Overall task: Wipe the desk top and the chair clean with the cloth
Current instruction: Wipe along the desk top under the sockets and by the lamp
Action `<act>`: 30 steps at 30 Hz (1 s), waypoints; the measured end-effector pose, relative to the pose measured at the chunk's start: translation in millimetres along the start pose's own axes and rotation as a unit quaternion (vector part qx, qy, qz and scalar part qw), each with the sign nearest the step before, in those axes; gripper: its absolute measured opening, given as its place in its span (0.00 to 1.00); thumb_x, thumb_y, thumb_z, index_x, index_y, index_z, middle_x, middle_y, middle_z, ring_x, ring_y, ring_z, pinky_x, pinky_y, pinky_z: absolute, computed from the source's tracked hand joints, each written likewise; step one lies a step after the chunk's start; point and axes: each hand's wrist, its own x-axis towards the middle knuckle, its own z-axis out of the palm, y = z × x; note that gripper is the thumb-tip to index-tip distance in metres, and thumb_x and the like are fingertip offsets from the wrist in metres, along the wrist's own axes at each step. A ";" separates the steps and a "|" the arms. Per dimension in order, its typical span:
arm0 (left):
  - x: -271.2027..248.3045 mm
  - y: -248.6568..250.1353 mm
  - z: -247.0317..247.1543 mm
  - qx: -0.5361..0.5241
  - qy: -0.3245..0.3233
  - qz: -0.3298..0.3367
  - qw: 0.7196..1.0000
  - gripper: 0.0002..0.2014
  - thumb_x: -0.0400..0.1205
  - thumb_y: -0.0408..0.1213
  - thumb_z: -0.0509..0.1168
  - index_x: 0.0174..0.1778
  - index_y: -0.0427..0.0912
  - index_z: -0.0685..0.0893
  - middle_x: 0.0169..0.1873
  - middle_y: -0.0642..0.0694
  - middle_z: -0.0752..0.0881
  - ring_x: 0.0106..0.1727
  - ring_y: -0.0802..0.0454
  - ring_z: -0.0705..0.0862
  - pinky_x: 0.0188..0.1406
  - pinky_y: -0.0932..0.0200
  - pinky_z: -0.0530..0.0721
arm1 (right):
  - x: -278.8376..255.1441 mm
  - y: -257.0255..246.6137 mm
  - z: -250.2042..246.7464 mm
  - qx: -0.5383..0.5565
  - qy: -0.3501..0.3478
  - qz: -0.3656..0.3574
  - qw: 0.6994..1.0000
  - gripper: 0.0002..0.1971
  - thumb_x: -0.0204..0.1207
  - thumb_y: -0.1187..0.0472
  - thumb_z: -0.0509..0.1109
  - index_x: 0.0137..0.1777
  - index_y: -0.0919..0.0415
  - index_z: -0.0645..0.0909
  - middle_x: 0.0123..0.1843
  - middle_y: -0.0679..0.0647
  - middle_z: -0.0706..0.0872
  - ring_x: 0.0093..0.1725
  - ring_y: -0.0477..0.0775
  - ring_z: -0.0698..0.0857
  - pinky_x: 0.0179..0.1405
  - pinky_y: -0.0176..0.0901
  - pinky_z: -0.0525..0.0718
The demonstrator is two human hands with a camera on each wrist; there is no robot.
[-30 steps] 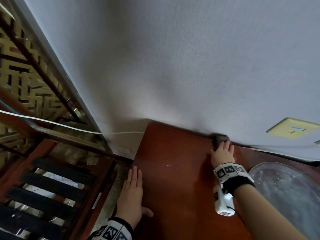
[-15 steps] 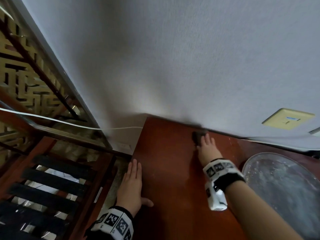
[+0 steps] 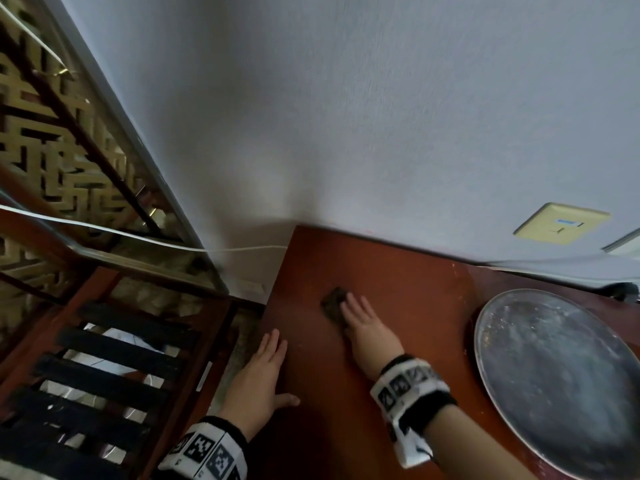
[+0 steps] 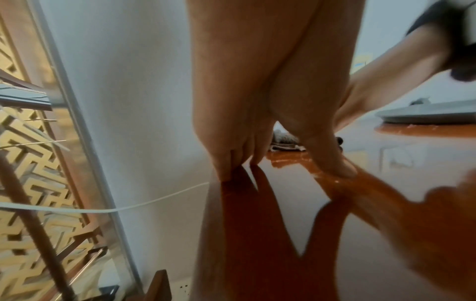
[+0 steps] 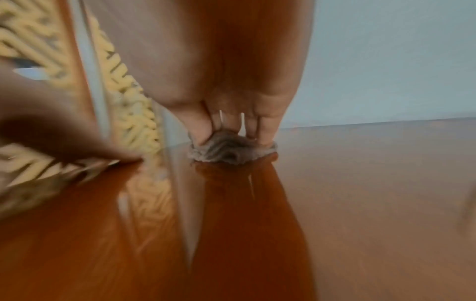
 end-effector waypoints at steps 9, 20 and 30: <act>-49.3 -57.7 7.2 -0.088 0.105 -0.050 0.989 0.39 0.79 0.18 0.55 0.84 0.43 0.47 0.83 0.48 0.41 0.83 0.56 0.40 0.80 0.63 0.45 | -76.6 -135.8 48.6 -0.060 -0.073 -0.222 0.970 0.24 0.75 0.61 0.51 0.68 0.54 0.80 0.74 0.48 0.75 0.76 0.52 0.69 0.75 0.43 0.66; -80.7 -46.0 45.1 -0.112 0.129 0.005 0.985 0.39 0.78 0.15 0.53 0.83 0.43 0.46 0.83 0.51 0.44 0.82 0.60 0.42 0.70 0.75 0.42 | -78.1 -102.2 34.6 -0.013 -0.070 -0.115 0.991 0.32 0.78 0.68 0.58 0.82 0.61 0.54 0.84 0.53 0.45 0.82 0.56 0.41 0.81 0.45 0.49; -108.3 -54.8 62.0 -0.117 0.130 0.023 0.984 0.38 0.79 0.16 0.51 0.84 0.45 0.50 0.83 0.53 0.47 0.81 0.63 0.44 0.73 0.74 0.45 | -135.7 -75.1 53.7 0.004 0.055 -0.082 0.995 0.33 0.66 0.73 0.50 0.70 0.52 0.78 0.75 0.47 0.73 0.77 0.47 0.65 0.61 0.32 0.80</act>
